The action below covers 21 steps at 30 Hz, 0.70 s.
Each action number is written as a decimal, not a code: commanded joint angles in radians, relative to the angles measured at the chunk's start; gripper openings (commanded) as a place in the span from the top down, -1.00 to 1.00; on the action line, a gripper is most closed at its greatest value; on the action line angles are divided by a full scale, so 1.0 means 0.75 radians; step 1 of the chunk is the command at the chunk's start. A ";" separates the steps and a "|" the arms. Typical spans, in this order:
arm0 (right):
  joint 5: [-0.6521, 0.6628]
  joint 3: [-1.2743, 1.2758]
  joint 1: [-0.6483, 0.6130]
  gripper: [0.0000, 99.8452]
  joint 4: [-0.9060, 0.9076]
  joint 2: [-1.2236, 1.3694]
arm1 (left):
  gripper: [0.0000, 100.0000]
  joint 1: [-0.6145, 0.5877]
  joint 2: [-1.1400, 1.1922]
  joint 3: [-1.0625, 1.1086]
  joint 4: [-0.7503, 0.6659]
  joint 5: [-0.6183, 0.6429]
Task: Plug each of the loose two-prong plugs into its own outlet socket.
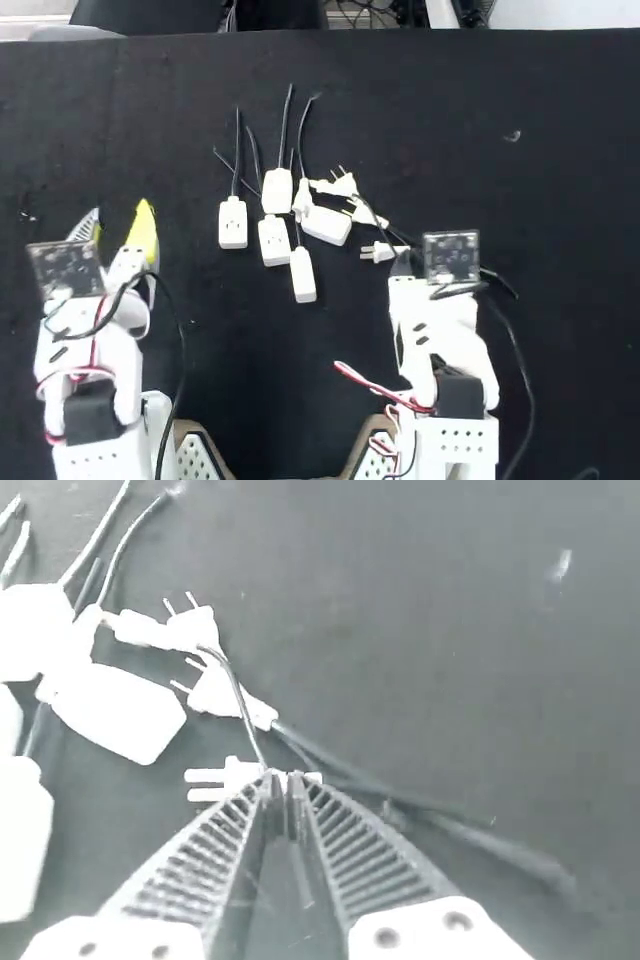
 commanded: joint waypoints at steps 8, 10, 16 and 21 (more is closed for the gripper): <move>0.057 -0.893 0.014 0.98 0.137 -0.066 | 0.58 0.038 0.282 -0.365 0.031 0.027; 0.037 -1.067 0.014 0.98 0.166 -0.064 | 0.58 0.085 0.458 -0.363 0.031 0.016; 0.047 -1.286 0.014 0.88 0.182 -0.024 | 0.58 0.236 1.082 -0.429 -0.057 0.018; 0.037 -1.470 0.014 0.65 0.194 0.281 | 0.58 0.310 1.467 -0.461 -0.194 0.029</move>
